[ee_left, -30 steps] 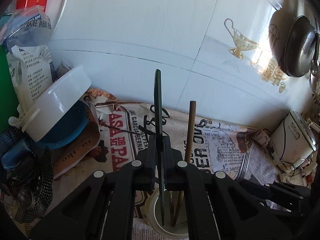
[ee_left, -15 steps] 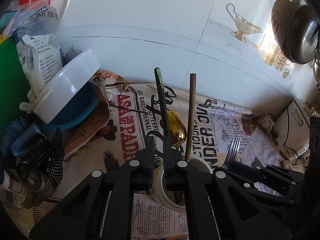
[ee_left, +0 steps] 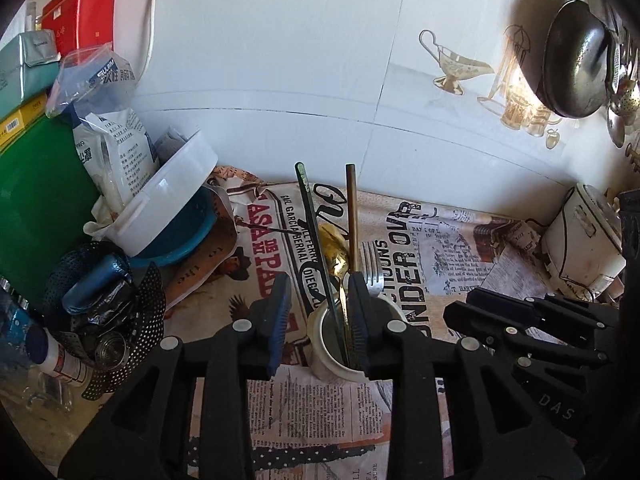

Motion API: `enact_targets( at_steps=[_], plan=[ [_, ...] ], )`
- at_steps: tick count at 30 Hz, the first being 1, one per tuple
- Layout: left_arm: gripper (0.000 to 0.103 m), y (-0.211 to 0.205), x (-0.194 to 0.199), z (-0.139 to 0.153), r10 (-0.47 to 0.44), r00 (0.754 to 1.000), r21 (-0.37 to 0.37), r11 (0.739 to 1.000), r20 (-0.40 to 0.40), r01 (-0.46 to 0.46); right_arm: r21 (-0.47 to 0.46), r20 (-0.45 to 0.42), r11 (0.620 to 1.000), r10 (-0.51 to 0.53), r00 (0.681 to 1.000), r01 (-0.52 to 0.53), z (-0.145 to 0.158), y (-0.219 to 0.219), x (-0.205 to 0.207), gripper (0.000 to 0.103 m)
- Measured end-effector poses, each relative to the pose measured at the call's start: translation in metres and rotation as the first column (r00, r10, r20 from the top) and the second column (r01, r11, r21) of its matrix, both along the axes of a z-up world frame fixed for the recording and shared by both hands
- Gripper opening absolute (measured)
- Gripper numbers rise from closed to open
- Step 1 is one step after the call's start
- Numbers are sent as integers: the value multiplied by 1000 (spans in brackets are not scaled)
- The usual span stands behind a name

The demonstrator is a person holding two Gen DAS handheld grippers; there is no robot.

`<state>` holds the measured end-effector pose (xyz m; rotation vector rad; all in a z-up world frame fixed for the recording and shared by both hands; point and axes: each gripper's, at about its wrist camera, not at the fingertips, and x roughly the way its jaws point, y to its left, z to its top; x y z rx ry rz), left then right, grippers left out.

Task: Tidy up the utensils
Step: 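Lower the fork and green stick into the cup and open both tools, then move both tools back toward the remaining utensil pile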

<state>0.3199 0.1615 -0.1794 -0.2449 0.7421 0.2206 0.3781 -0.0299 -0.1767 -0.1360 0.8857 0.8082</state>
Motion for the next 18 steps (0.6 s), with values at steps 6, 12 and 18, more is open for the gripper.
enact_targets(
  at_steps=[6, 12, 18],
  plan=[
    [44, -18, -18, 18, -10, 1000, 33, 999, 28, 9, 25, 55, 1000, -6, 998, 5, 21, -23, -12, 28],
    [71, -42, -32, 22, -38, 998, 50, 998, 45, 35, 29, 107, 999, -38, 994, 35, 35, -54, -23, 37],
    [86, -71, -38, 14, -66, 997, 52, 997, 25, 65, 8, 123, 996, -93, 988, 93, 31, -92, -28, 45]
  ],
)
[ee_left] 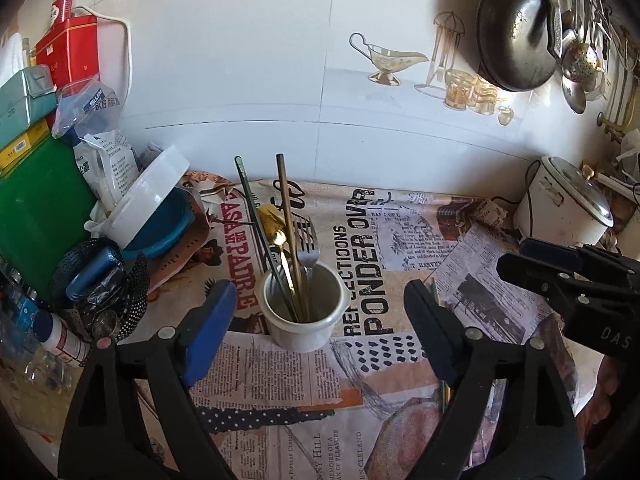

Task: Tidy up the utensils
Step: 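Move both tools back toward the remaining utensil pile, then grasp a pink stick with the right tool while the left tool grasps a teal stick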

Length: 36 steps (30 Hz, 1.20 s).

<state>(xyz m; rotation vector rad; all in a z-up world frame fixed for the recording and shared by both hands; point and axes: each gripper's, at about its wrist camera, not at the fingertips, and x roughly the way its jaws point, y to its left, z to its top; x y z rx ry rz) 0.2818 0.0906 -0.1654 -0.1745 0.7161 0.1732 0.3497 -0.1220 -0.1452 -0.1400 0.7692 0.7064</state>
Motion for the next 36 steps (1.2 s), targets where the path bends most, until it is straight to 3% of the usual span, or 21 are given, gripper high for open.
enact_targets(
  at_steps=[6, 14, 25, 29, 36],
  plan=[
    [87, -29, 4, -17, -36, 998, -16, 999, -42, 36, -62, -30, 996, -65, 997, 63, -23, -35, 2, 48],
    [87, -57, 17, -57, -53, 988, -55, 997, -142, 46, -164, -143, 977, -158, 977, 134, -80, -76, 13, 48],
    [87, -77, 27, -107, -47, 966, -59, 998, -256, 33, -228, -329, 968, -176, 928, 103, -160, -83, 22, 48],
    [87, -80, 25, -117, -40, 959, -55, 998, -279, 26, -245, -362, 967, -154, 920, 66, -174, -76, 18, 36],
    [87, -79, 24, -123, -36, 956, -55, 998, -292, 21, -271, -354, 962, -134, 926, 35, -174, -71, 9, 27]
  ],
)
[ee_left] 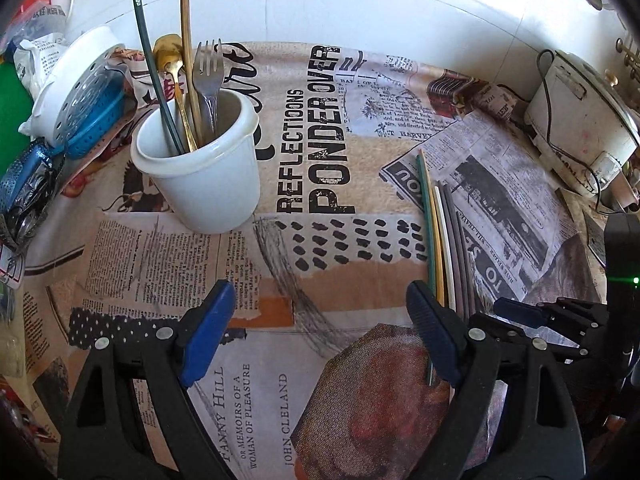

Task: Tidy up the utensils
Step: 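Grasp a pink stick with the right tool while the left tool grasps a teal stick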

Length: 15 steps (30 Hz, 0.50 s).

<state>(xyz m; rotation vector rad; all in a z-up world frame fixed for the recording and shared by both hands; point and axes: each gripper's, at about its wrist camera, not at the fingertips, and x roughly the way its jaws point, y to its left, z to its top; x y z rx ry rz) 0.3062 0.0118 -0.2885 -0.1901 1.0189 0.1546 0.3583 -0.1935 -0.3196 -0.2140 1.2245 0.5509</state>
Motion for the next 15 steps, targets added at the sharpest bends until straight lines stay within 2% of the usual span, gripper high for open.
enact_targets(
  at_steps=[2, 3, 4, 6, 10, 13, 15],
  plan=[
    [87, -1, 1, -2, -2, 1000, -7, 1000, -4, 2, -3, 4, 1000, 13, 1000, -13, 2, 2, -1, 21],
    [87, -1, 2, -3, -4, 1000, -11, 1000, -6, 4, -18, 5, 1000, 18, 1000, -18, 1, 3, 0, 10],
    [87, -2, 3, -4, -7, 1000, -14, 1000, -7, 7, -56, 43, 998, 25, 999, -22, 0, 5, -1, 9],
    [84, -5, 6, -6, -17, 1000, -19, 1000, -8, 17, -81, 63, 996, 46, 997, -41, -2, 9, -1, 8],
    [80, -11, 16, -11, -52, 998, -41, 998, -20, 51, -58, 56, 997, 55, 997, -52, 0, 5, 4, 7],
    [73, -17, 28, -18, -84, 996, -72, 994, -40, 81, -35, 39, 999, 43, 998, -42, 0, 3, 10, 7],
    [65, -20, 39, -23, -108, 992, -98, 990, -58, 102, -19, 25, 999, 29, 999, -28, -1, 2, 17, 6]
  ],
)
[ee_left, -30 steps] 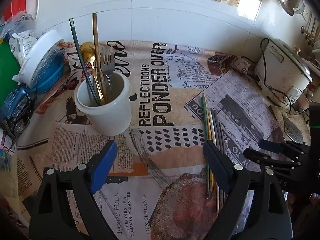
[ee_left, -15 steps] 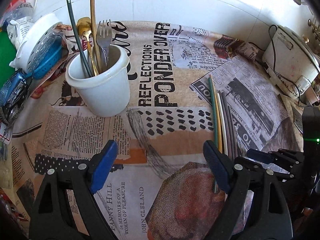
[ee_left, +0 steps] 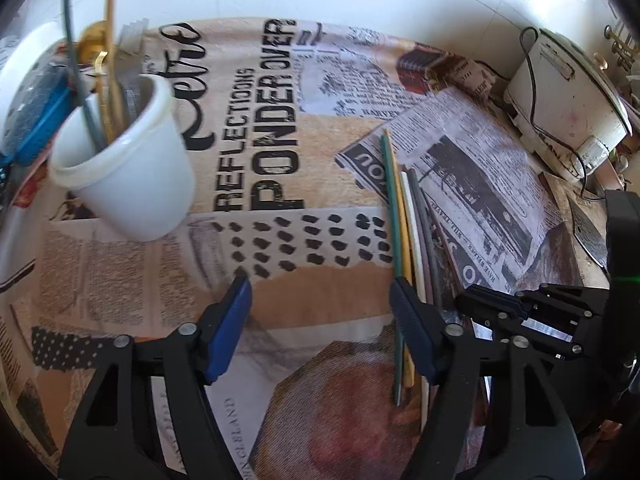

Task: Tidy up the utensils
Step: 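Grasp a pink stick with the right tool while the left tool grasps a teal stick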

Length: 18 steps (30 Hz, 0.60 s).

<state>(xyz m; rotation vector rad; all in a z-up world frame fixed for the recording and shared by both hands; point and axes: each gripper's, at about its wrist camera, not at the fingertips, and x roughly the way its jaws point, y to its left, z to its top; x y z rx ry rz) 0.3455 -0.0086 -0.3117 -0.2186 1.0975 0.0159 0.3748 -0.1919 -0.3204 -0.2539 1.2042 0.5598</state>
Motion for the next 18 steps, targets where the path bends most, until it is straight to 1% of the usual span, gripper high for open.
enact_targets(
  at_steps=[1, 3, 4, 6, 8, 12, 16, 18],
  plan=[
    [62, -2, 5, -3, -7, 1000, -9, 1000, -8, 7, 13, -9, 1000, -10, 1000, 10, 0, 0, 3, 6],
    [51, -6, 18, -10, -26, 999, -36, 999, -35, 25, 36, -17, 999, -29, 999, 30, 2, -7, 6, 6],
    [48, -8, 22, -14, -33, 998, -46, 998, -45, 31, 46, -16, 998, -41, 999, 41, 3, -10, 8, 6],
    [37, -13, 34, -20, -53, 996, -69, 996, -70, 48, 58, -14, 997, -55, 998, 56, 5, -15, 9, 6],
    [34, -19, 41, -24, -71, 994, -75, 995, -81, 65, 71, -17, 995, -70, 997, 71, 6, -21, 10, 6],
    [31, -33, 55, -28, -108, 990, -46, 993, -87, 104, 96, -30, 991, -92, 995, 95, 7, -32, 12, 6],
    [27, -42, 69, -28, -124, 988, -16, 992, -89, 123, 113, -31, 987, -113, 993, 116, 9, -38, 17, 6],
    [24, -43, 76, -28, -121, 988, -13, 993, -91, 120, 123, -32, 984, -123, 992, 126, 11, -41, 20, 6]
  ],
)
